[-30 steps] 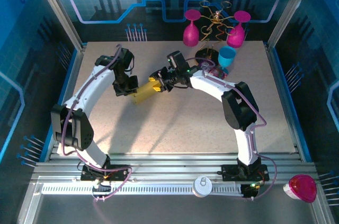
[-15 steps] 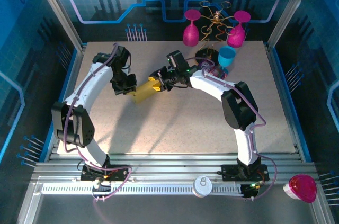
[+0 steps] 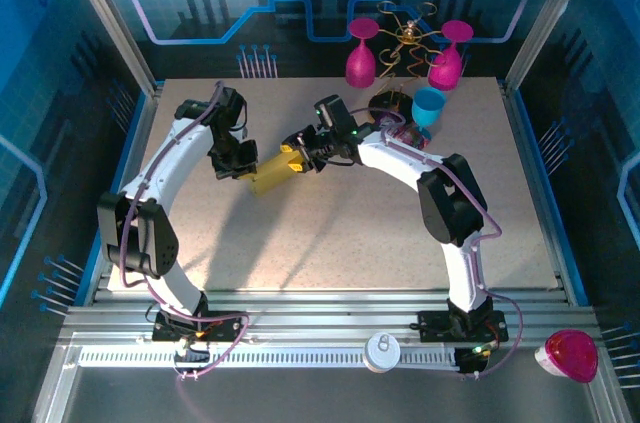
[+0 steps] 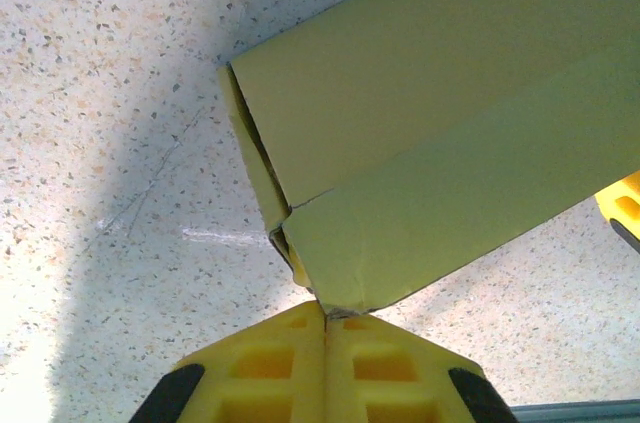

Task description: Fold the paper box

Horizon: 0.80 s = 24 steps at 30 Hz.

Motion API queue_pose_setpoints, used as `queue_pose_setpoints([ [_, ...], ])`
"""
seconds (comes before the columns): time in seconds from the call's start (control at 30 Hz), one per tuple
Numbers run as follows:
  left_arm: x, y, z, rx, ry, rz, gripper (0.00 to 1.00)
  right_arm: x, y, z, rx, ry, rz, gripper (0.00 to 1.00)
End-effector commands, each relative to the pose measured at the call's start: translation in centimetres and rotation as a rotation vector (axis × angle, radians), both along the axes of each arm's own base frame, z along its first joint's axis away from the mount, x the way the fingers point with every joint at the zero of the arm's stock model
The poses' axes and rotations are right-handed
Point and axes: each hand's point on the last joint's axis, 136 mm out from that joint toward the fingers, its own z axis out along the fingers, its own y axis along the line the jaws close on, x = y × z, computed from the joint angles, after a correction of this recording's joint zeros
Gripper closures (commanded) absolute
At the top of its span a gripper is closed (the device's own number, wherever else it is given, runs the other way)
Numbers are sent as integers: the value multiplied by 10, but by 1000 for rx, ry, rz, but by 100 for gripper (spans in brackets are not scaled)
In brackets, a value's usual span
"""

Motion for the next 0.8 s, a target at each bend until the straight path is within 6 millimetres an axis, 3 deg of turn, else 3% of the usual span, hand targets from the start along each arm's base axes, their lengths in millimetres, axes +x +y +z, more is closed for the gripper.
queue_pose_setpoints([
  [0.0, -13, 9, -14, 45, 71, -18, 100, -2, 1, -10, -22, 32, 11, 59],
  [0.43, -16, 8, -30, 68, 88, -28, 100, -3, 2, -13, -33, 26, 17, 60],
  [0.73, -15, 5, -22, 51, 60, -23, 100, -2, 3, -13, -35, 23, 17, 62],
  [0.77, -14, 3, -15, 42, 40, -15, 89, -2, 3, -14, -36, 23, 17, 62],
])
